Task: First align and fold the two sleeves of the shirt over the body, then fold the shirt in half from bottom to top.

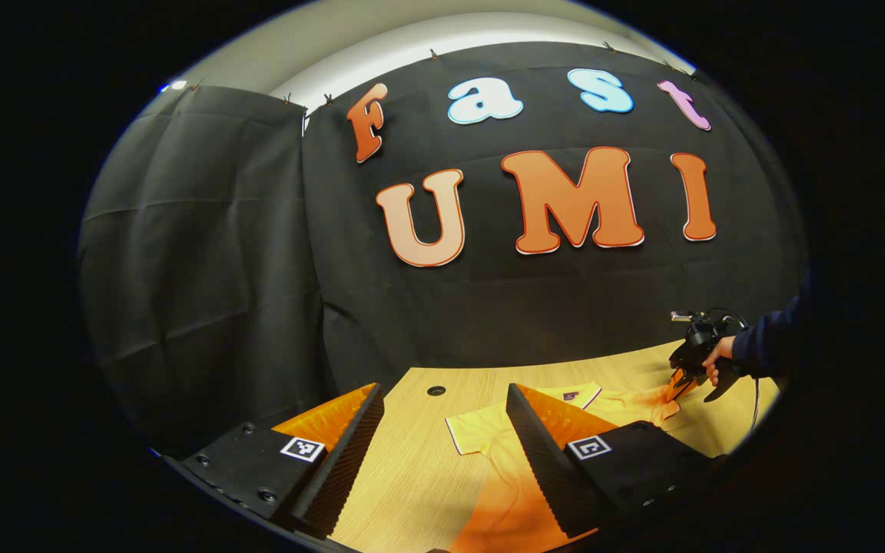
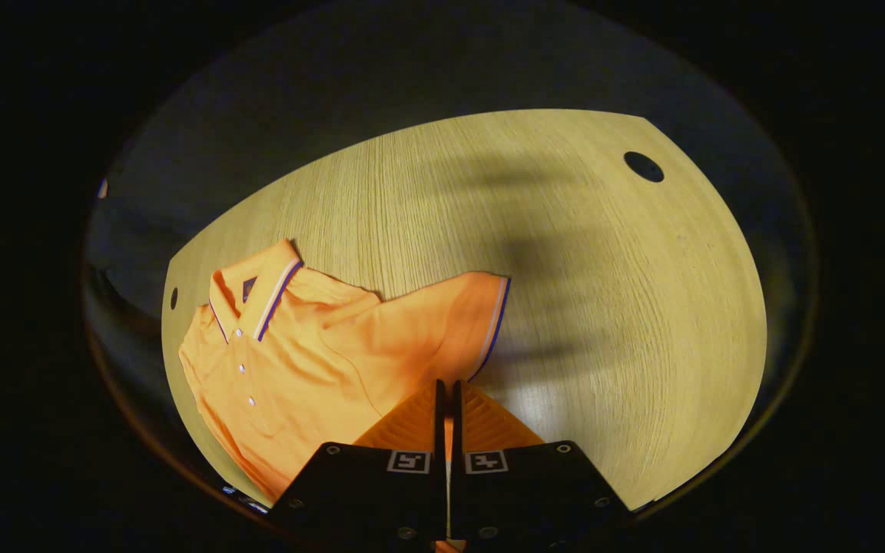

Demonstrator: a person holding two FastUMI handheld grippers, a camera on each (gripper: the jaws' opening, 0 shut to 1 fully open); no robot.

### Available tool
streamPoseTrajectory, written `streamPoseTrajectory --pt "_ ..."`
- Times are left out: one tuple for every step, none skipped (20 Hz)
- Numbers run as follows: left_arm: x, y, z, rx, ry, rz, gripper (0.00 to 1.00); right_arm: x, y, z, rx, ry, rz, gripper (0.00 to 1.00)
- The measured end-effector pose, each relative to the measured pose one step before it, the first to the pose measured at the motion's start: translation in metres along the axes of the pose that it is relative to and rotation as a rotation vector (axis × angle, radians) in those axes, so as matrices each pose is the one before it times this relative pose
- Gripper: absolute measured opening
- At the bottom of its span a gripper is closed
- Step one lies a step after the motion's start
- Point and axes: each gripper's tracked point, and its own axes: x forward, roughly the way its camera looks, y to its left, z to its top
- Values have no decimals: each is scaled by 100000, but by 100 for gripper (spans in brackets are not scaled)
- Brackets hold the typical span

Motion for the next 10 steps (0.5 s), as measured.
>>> streamPoseTrajectory --pt "860 270 -262 -1663 447 -1579 100 -793 856 63 417 -1375 2119 2" --pt "894 19 -467 -1838 1002 -1700 99 -454 457 252 -454 -1555 328 2" --pt "682 154 -415 -1222 1542 -1286 99 -439 532 -179 -854 -749 111 2" --pt "461 280 -667 -1082 1197 -1163 99 -456 771 -66 -1028 -650 770 2" --pt "329 229 -293 -1392 484 -1461 99 -287 660 -181 -1323 -524 62 2" --pt "396 319 -372 -1015 875 -927 99 -102 703 -303 -1672 332 -58 2" --pt "381 629 -476 -688 780 -126 99 -115 821 -125 -972 -1137 -216 2" --pt "279 591 -177 -743 556 73 99 -97 847 152 -1411 -1989 86 2" --pt "204 588 -223 -884 111 112 99 -440 1436 15 -606 -1141 2830 2" --pt "344 472 -217 -935 416 93 99 -198 1714 -189 -533 -37 4373 2"
